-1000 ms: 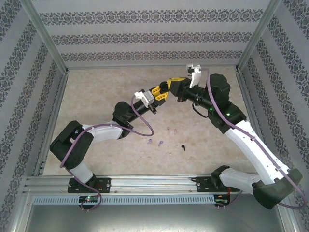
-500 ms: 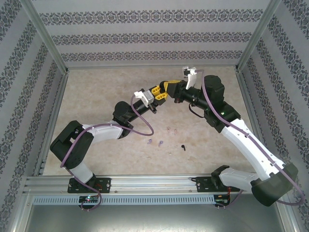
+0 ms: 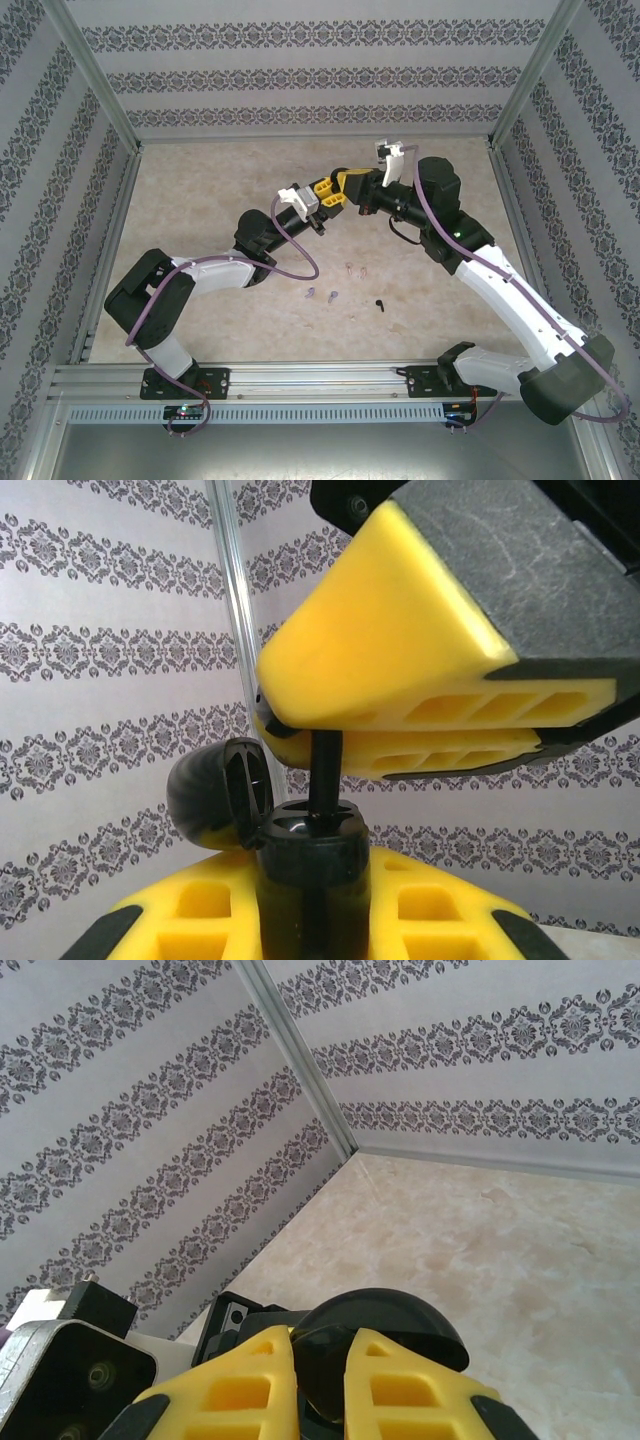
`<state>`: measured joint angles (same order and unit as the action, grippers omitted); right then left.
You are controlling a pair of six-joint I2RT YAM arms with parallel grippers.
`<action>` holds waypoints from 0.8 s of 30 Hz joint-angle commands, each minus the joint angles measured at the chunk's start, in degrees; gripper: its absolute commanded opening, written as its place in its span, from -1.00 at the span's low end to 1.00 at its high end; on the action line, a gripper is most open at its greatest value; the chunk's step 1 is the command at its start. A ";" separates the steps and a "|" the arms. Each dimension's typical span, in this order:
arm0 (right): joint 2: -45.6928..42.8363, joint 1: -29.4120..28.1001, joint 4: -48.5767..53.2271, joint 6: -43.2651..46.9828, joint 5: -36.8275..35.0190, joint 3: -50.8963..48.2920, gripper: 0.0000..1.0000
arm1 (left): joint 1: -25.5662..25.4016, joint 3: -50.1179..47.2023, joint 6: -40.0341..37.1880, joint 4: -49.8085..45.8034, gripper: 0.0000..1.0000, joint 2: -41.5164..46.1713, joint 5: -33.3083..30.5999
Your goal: Insert the wireless bluetooth earbuds into the charging case
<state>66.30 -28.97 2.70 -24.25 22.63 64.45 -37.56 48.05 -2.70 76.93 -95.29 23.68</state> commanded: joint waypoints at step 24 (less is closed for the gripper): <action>1.94 0.32 11.86 8.95 3.15 3.92 -0.54 | -1.09 2.73 2.08 4.46 -1.00 -0.77 0.62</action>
<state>67.55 -28.60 9.72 -17.52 24.56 67.16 -37.85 48.18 -2.33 76.77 -95.96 23.97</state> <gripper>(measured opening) 0.225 0.198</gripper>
